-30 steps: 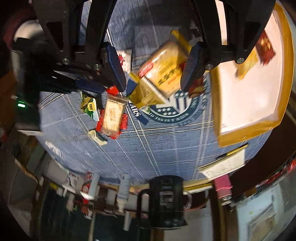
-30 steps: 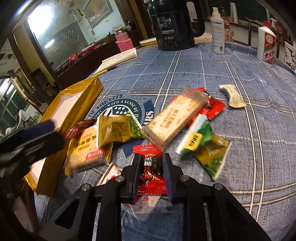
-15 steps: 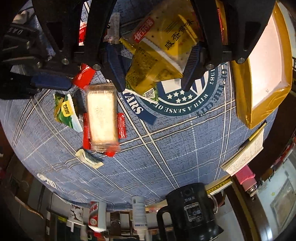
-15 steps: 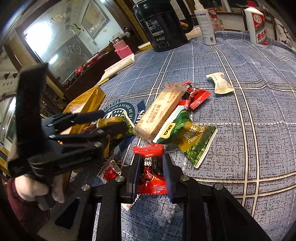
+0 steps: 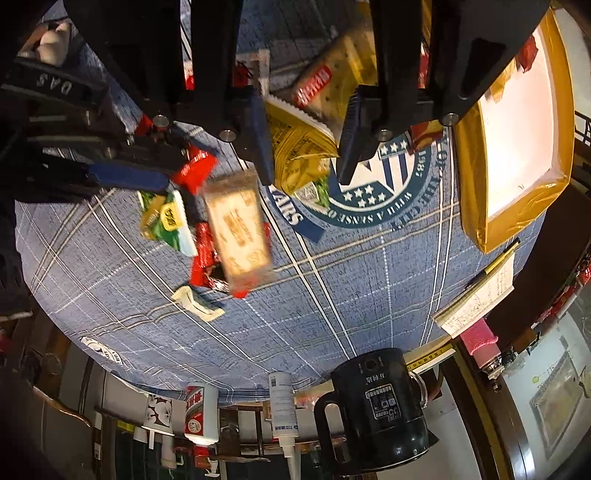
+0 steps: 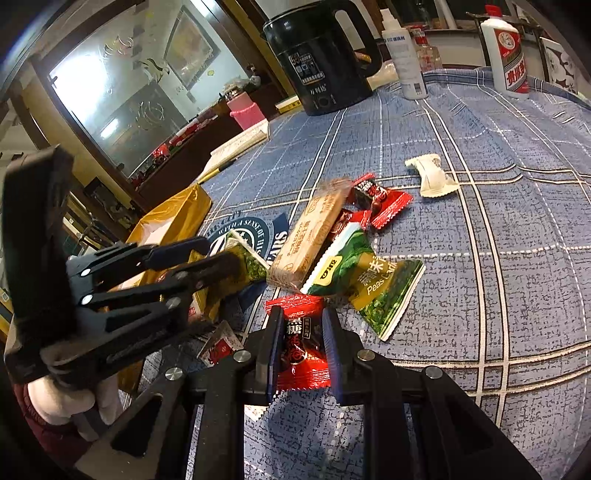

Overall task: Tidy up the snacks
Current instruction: 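Lift both held packets off the table, then carry both packets over the white tray and open both tools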

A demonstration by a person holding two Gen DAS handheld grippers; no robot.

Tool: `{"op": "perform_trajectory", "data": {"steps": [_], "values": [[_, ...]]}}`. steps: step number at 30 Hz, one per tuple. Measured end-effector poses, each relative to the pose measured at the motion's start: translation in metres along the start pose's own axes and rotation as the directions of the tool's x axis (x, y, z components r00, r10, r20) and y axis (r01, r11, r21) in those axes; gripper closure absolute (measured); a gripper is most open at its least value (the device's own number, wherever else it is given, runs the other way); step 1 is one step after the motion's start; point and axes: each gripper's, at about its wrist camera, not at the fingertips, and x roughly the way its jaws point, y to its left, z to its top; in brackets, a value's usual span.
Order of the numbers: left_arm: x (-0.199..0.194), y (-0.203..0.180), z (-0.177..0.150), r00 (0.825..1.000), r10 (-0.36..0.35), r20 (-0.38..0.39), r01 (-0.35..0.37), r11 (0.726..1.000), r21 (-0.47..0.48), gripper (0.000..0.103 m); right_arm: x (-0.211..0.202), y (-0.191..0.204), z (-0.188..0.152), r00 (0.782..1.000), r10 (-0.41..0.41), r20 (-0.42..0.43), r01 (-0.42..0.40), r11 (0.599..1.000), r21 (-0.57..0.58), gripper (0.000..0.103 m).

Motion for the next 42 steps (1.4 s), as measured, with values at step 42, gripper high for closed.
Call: {"op": "perform_trajectory", "data": {"steps": [42], "values": [[-0.109,0.099,-0.072,0.973,0.021,0.231,0.051,0.952,-0.301,0.072,-0.027,0.070,-0.004,0.998,0.034,0.047,-0.030,0.996,-0.080,0.081]]}}
